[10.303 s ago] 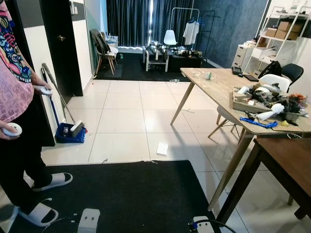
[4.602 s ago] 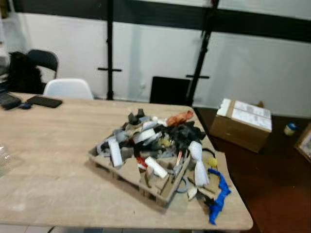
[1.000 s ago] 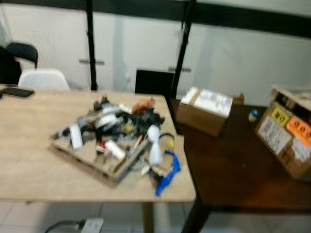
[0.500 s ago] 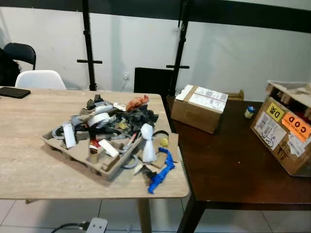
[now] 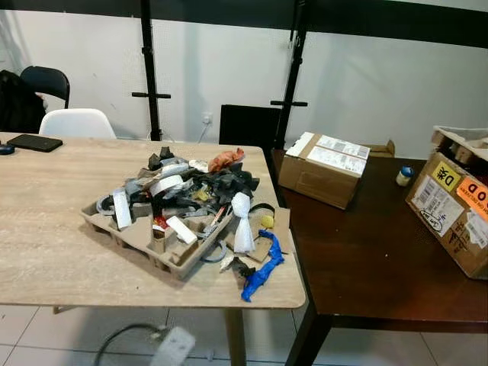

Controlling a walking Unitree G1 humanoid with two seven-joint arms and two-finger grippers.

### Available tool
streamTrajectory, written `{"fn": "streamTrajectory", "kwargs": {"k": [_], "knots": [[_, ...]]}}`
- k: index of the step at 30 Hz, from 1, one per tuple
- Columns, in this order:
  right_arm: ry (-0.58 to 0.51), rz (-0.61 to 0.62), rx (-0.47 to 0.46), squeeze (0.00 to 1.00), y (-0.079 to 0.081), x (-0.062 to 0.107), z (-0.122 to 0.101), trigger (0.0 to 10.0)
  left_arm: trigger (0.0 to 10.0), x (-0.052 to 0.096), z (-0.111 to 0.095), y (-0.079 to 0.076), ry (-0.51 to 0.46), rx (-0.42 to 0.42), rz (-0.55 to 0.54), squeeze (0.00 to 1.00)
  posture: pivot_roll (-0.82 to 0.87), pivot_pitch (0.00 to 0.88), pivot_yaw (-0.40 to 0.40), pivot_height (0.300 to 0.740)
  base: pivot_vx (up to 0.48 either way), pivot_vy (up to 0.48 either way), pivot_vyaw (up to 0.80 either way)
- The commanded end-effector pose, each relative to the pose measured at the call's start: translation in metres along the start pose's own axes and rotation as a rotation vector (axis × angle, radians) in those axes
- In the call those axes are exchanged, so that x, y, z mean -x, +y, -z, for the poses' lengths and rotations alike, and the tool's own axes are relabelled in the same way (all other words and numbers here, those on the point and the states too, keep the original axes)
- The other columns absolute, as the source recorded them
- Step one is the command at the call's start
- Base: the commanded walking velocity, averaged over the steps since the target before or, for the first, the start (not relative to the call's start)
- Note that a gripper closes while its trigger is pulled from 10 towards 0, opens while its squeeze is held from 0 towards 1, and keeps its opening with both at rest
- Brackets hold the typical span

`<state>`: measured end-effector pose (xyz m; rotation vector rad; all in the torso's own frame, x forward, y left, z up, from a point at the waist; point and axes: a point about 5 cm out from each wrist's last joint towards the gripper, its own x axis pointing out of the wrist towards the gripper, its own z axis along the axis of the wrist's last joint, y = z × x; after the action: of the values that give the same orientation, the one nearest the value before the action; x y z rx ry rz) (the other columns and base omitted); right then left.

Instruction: Picking trash to rubbish bin

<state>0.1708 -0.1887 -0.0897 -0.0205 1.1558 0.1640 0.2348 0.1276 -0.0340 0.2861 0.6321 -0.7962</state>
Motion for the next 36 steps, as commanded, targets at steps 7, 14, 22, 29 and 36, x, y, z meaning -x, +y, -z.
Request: {"fn": "streamTrajectory", "kwargs": {"k": [7, 14, 22, 29, 36], "knots": [[-0.042, -0.091, 0.236, 0.0, -0.004, 0.003, -0.009, 10.0, 10.0, 0.014, -0.026, -0.015, -0.03, -0.194, 0.284, 0.0, 0.08, 0.0, -0.064, 0.74, 0.0, 0.0, 0.0], [-0.214, -0.391, 0.331, 0.0, -0.01, 0.02, -0.058, 10.0, 10.0, 0.04, -0.092, -0.005, -0.263, -0.269, 0.298, 0.0, 0.07, 0.0, -0.055, 0.74, 0.0, 0.0, 0.0], [-0.317, -0.803, 0.609, 0.0, -0.018, 0.072, -0.123, 10.0, 10.0, 0.07, -0.172, 0.014, -0.526, -0.336, 0.185, 0.0, 0.06, 0.0, -0.054, 0.74, 0.0, 0.0, 0.0], [-0.626, -1.008, 0.526, 0.0, -0.01, 0.127, -0.188, 10.0, 10.0, 0.09, -0.212, 0.049, -0.624, -0.359, -0.071, 0.0, 0.06, 0.0, -0.054, 0.74, 0.0, 0.0, 0.0], [-0.967, -0.995, 0.407, 0.0, -0.007, 0.163, -0.235, 10.0, 10.0, 0.097, -0.223, 0.073, -0.566, -0.399, -0.252, 0.0, 0.07, 0.0, -0.051, 0.74, 0.0, 0.0, 0.0]]}}
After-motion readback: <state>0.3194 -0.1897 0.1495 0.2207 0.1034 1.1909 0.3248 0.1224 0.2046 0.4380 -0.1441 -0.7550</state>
